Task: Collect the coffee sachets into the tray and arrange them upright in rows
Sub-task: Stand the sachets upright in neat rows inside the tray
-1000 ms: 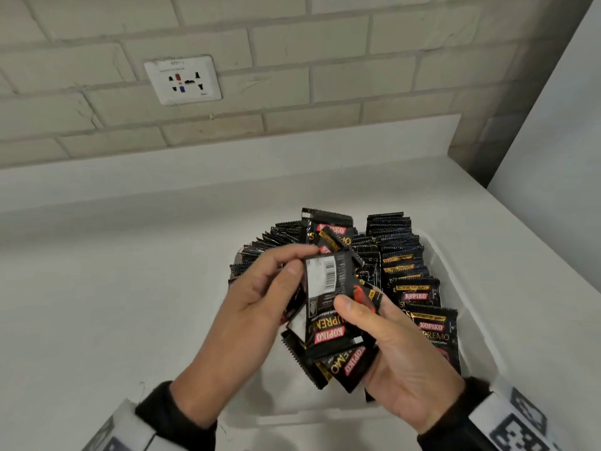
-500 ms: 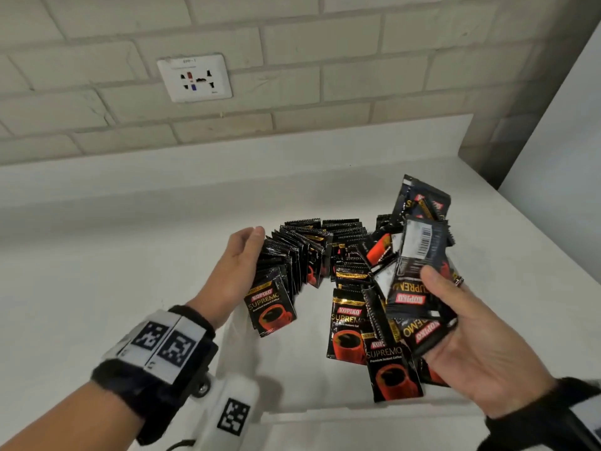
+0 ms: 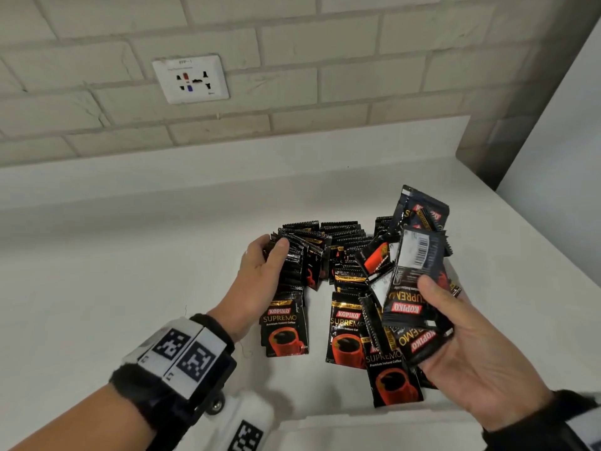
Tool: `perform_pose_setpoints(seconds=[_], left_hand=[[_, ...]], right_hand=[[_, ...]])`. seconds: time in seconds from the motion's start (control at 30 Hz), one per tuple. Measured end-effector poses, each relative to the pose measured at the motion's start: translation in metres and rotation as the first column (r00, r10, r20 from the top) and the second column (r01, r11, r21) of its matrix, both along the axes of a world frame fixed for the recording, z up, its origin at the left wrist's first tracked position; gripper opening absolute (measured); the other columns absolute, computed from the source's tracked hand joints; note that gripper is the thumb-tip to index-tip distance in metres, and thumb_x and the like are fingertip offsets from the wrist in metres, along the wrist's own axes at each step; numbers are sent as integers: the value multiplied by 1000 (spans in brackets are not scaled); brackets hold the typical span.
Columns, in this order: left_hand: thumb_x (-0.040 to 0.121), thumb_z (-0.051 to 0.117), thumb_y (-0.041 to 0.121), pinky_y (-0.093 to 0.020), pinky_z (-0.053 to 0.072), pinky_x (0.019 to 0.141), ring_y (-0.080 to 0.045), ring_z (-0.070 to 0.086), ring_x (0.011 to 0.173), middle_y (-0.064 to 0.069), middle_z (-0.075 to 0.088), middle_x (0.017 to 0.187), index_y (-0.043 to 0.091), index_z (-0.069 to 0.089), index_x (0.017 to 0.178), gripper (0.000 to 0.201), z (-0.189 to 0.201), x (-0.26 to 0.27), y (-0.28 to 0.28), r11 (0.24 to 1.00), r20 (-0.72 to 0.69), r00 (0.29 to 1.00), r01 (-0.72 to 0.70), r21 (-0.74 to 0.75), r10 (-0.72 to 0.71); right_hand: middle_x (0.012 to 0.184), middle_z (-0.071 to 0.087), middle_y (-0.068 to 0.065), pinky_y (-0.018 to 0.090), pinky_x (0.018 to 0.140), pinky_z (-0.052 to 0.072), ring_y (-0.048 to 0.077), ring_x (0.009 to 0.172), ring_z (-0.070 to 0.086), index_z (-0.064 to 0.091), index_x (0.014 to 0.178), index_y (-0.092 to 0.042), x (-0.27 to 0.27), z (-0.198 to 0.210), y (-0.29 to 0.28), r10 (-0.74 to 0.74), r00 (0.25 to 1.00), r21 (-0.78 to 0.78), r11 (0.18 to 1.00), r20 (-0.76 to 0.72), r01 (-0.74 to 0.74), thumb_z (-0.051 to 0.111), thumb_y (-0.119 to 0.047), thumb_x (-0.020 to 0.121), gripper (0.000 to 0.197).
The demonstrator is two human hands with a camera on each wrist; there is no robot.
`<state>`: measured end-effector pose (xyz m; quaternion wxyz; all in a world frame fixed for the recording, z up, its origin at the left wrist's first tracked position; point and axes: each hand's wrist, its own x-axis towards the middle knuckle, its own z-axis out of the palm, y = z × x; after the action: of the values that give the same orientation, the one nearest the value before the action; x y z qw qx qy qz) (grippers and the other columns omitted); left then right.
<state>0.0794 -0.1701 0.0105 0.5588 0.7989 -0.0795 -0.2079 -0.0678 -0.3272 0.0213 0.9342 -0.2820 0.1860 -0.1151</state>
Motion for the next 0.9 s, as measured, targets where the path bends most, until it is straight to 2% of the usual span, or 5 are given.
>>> perform_pose_setpoints(seconds=[0.2,0.27,0.37,0.7,0.9], left_hand=[[93,53,30,-8,37,86,3,46,104,6,30,141,21,18,146,64,26,-1,-2,971,236,962,85,223,-138],[90,58,27,-29,33,106,-17,40,126,2,26,150,21,25,144,64,33,8,-7,908,371,882,133,397,-291],[89,59,21,-29,29,108,-19,35,131,-1,38,143,21,43,136,50,43,25,-18,755,423,707,241,610,-567],[98,44,24,-29,36,96,-16,36,122,10,46,138,28,47,136,38,52,46,-57,71,69,19,148,986,-997],[97,46,28,-25,32,91,-15,36,119,7,43,136,26,45,136,40,49,55,-59,93,96,-44,66,993,-994]], right_hand=[[98,72,12,39,53,55,27,78,71,72,96,-16,-1,1,-6,-57,997,12,998,-59,58,93,-14,21,78],[96,72,10,38,53,55,26,77,71,73,95,-16,-2,4,-6,-68,995,4,998,-72,68,90,-15,34,63],[87,73,7,34,48,54,22,68,71,74,81,-18,-3,11,-5,-67,995,-14,998,-80,66,72,-17,61,20],[90,73,8,34,51,55,23,73,71,77,81,-15,-11,11,-15,-117,993,-8,993,-19,117,94,-19,11,72],[88,73,7,33,51,55,21,72,71,77,79,-16,-11,13,-14,-135,991,-14,991,-15,135,87,-17,28,52]])
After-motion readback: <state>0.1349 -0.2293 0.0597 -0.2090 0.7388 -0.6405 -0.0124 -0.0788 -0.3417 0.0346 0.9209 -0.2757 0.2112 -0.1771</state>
